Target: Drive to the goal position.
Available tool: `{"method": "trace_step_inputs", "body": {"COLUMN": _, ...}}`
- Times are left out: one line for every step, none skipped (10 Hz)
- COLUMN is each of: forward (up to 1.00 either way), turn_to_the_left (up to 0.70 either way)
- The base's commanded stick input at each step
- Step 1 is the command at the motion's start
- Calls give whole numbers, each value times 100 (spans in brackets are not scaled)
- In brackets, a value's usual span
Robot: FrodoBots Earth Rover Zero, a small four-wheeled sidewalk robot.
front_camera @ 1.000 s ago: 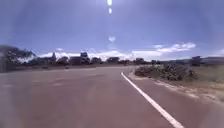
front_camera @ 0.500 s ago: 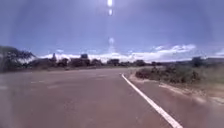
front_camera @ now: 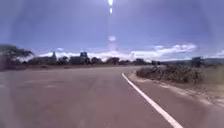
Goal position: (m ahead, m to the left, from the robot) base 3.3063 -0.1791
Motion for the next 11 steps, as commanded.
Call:
{"method": "trace_step_inputs", "body": {"forward": 70, "turn_to_the_left": 0}}
{"method": "trace_step_inputs", "body": {"forward": 70, "turn_to_the_left": 0}}
{"method": "trace_step_inputs", "body": {"forward": 70, "turn_to_the_left": -14}}
{"method": "trace_step_inputs", "body": {"forward": 70, "turn_to_the_left": -14}}
{"method": "trace_step_inputs", "body": {"forward": 70, "turn_to_the_left": -14}}
{"method": "trace_step_inputs", "body": {"forward": 70, "turn_to_the_left": -14}}
{"method": "trace_step_inputs", "body": {"forward": 70, "turn_to_the_left": -14}}
{"method": "trace_step_inputs", "body": {"forward": 70, "turn_to_the_left": -14}}
{"method": "trace_step_inputs", "body": {"forward": 70, "turn_to_the_left": -14}}
{"method": "trace_step_inputs", "body": {"forward": 70, "turn_to_the_left": -14}}
{"method": "trace_step_inputs", "body": {"forward": 70, "turn_to_the_left": -14}}
